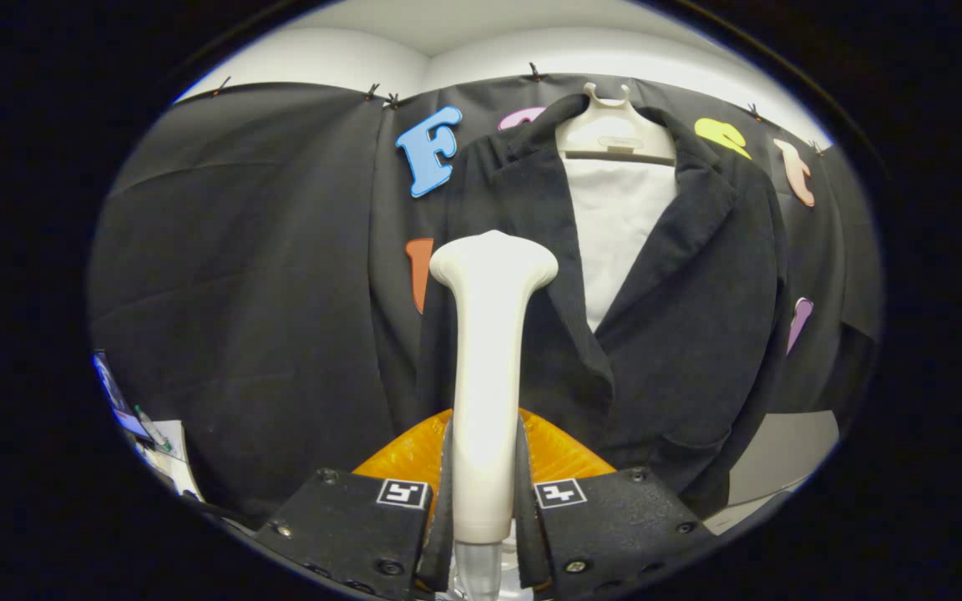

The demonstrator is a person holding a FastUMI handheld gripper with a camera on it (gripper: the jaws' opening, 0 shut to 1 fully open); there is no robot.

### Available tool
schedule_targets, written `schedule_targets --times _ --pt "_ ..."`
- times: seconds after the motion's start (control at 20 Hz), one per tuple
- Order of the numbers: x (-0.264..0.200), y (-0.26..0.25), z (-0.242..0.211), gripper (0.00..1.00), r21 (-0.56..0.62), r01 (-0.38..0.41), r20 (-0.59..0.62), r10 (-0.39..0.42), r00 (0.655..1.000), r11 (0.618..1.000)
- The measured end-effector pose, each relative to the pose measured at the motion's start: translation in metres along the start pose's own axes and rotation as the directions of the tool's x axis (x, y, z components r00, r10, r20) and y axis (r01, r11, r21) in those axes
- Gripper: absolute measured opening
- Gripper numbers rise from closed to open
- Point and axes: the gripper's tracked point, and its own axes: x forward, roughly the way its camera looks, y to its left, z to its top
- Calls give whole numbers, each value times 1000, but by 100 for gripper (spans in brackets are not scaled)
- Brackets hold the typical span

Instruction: Iron the clothes twice with a garment steamer, once on the left side and once on the right side.

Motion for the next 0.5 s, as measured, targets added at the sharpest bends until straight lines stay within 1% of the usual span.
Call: schedule_targets --times 0.2,0.35,0.5 --pt "3 -2 -23 33 -3 -4 -48 4 999 1000" --pt "-7 -4 -54 33 6 -6 -95 6 995 1000" --pt "-7 -8 -79 33 13 -7 -138 9 990 1000"
